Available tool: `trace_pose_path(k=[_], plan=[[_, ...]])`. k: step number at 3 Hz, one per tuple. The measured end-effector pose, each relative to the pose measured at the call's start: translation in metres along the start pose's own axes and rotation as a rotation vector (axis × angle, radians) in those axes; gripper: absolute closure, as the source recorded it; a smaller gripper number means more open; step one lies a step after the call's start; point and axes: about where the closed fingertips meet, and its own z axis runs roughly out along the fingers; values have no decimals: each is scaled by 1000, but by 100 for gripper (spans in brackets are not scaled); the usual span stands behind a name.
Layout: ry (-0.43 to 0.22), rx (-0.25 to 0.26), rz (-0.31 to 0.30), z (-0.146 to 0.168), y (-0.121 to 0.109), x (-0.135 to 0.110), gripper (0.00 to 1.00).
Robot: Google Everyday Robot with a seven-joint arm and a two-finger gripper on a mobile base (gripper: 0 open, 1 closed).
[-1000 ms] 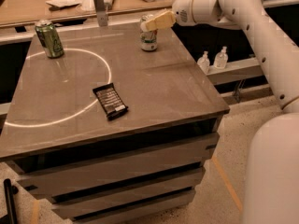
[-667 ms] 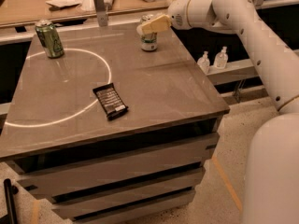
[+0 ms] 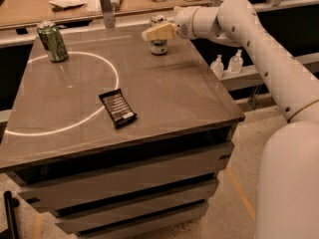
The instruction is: Move 7up can near rxbar chocolate
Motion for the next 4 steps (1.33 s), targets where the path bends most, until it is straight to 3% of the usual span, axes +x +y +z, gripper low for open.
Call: trace_pose_path(k=[1,2,3,4], plan=[[-24,20,67,6,-6,14,34],[-44,32,114,8,-10,23,65],[-51,30,114,3,-11,19,96],[-70,-12,72,-25,0,-8,100]])
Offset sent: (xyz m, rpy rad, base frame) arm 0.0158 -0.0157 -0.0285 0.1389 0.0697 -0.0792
